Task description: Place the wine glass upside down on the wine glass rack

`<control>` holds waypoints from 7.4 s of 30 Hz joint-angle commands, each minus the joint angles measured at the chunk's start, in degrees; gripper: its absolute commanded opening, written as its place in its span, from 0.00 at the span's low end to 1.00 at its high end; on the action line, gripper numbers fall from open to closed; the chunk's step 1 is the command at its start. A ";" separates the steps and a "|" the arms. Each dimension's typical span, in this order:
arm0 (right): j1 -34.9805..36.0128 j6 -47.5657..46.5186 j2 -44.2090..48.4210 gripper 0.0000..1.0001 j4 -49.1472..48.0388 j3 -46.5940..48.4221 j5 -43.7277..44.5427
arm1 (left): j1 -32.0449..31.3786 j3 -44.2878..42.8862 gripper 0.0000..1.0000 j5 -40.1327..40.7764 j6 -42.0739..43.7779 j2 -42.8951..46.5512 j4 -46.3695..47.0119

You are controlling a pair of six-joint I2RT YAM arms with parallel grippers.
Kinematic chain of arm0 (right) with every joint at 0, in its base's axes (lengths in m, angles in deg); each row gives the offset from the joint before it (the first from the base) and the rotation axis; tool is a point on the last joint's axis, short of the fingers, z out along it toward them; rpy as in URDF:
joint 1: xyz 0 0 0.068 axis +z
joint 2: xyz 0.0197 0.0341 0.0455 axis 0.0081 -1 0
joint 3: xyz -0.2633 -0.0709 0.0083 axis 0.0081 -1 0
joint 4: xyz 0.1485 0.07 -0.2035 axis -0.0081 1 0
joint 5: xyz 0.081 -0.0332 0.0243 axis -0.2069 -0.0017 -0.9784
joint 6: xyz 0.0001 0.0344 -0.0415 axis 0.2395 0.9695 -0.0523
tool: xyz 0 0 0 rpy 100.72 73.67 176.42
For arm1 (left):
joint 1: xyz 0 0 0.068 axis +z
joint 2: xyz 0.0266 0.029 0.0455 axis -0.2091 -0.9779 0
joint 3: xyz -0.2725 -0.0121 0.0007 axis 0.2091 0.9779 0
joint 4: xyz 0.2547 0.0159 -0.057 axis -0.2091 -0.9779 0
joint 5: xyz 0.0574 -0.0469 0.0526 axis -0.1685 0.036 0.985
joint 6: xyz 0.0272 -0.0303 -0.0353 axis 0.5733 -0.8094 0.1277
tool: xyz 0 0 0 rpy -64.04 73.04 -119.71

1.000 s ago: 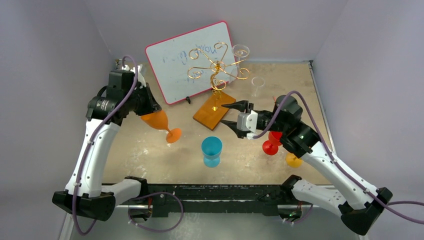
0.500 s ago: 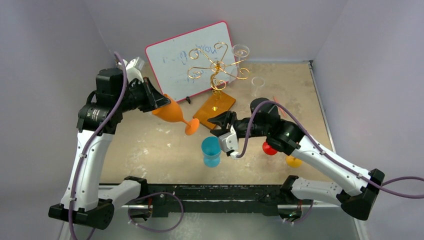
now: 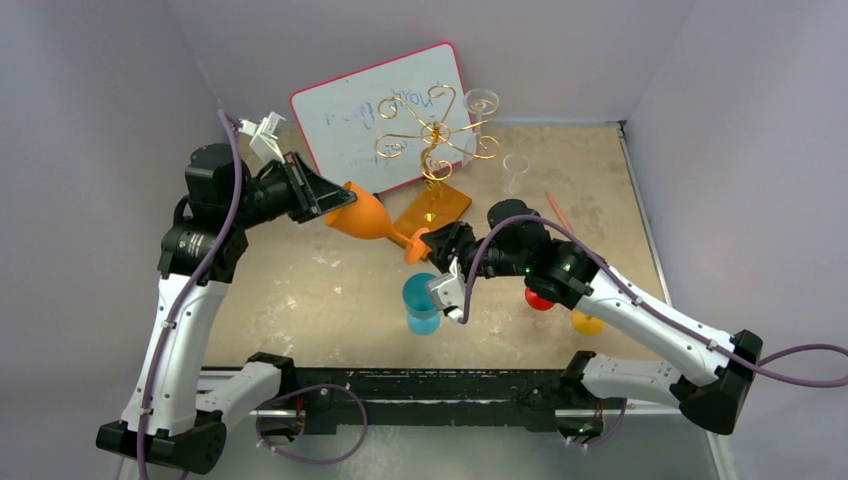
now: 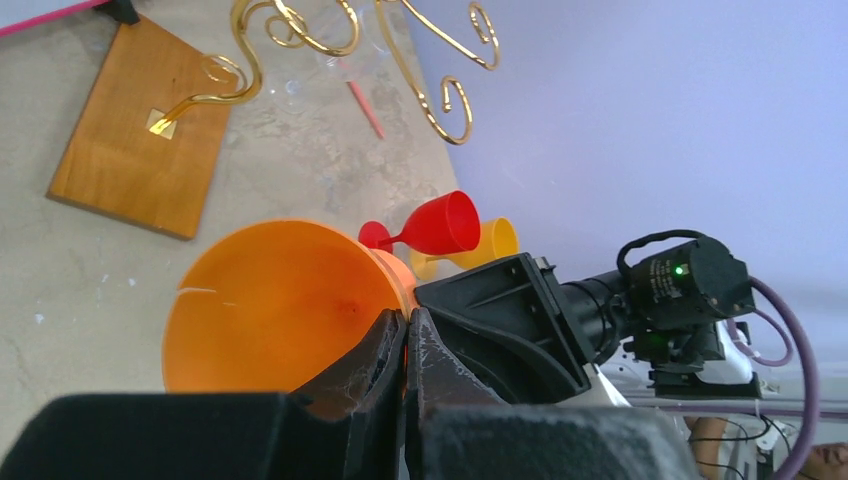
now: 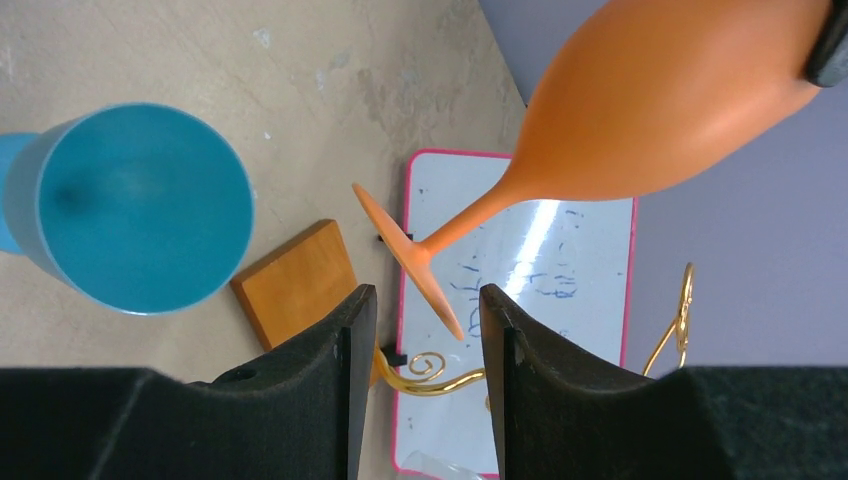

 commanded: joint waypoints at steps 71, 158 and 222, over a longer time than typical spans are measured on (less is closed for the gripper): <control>1.85 33.80 -3.53 0.00 -21.40 17.26 30.15 | -0.02 3.06 0.96 29.13 9.66 4.28 -3.78; -30.92 136.73 -6.35 0.00 -18.78 13.13 21.24 | -0.02 11.59 0.94 27.37 5.14 7.88 0.25; -32.24 135.97 -3.82 0.00 -16.46 10.79 12.32 | -0.02 17.14 0.94 29.93 7.72 5.68 -0.04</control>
